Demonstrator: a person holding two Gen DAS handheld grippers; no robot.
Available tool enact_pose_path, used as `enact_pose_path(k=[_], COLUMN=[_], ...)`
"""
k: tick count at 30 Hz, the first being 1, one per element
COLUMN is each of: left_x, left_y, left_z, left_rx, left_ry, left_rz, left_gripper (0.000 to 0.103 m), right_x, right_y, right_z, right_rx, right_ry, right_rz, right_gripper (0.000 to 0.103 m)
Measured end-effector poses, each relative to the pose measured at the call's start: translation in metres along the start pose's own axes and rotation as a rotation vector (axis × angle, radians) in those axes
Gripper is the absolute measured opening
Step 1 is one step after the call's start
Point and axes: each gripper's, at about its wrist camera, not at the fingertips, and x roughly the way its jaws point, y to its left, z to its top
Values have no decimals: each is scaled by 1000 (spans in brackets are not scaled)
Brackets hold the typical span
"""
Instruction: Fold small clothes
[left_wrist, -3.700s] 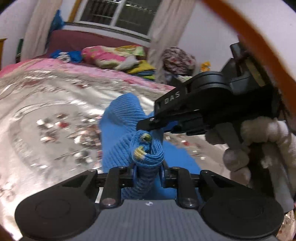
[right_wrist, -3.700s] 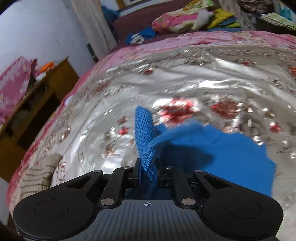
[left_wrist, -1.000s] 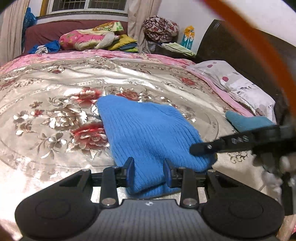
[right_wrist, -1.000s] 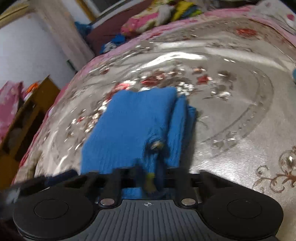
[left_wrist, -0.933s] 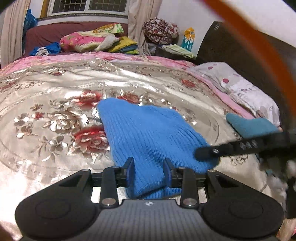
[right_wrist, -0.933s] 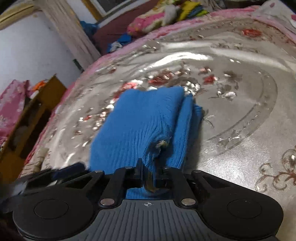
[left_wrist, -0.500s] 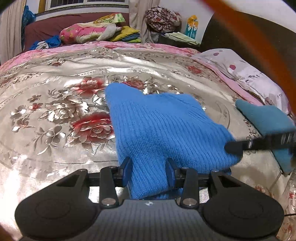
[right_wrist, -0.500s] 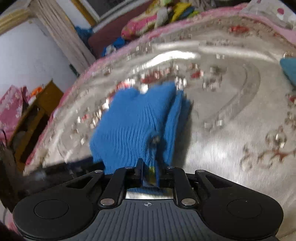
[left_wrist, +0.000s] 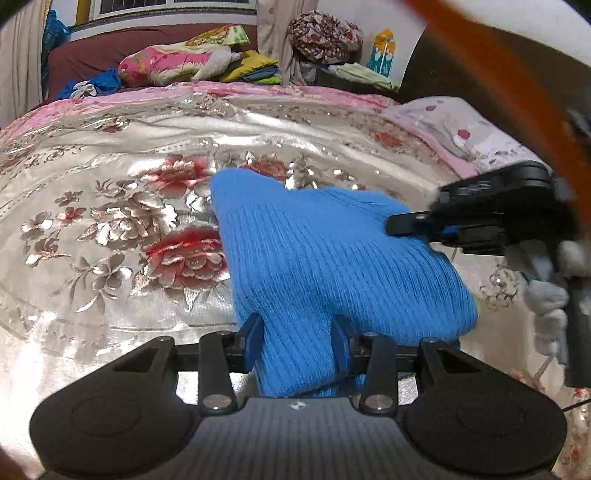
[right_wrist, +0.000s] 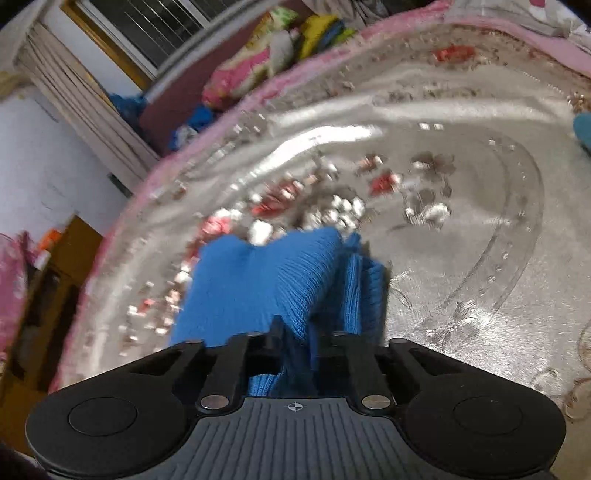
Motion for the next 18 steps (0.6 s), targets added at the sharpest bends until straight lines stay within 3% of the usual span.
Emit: enact_pose_path(k=[4,6,8,9,17,18], left_x=[-9,-3,8,12,9,11], left_y=[5,6,8,9,18,20], left_z=[5,7,7,6,13,16], left_rx=[-38,-50,-54,-60,-81,-98], left_ry=[-49,-41,-1,16,-8,-6], left_rz=[-22,-8,9,13,-12,-17], left_gripper=[48,50,50,50,53,53], right_x=[-31,-20,-3,-3,-27,-24], right_y=[-9,-18,-25,-25,-10,-8], right_z=[-5,-8,-13,-14,-15,-15], right_rx=[15,24,41,50,-16,-28], right_ry=[-80,-60,-10,-28,-55,-39], right_rz=[46,-11,-61,-63,-35,-33], right_gripper=[9,9,16,18,65,66])
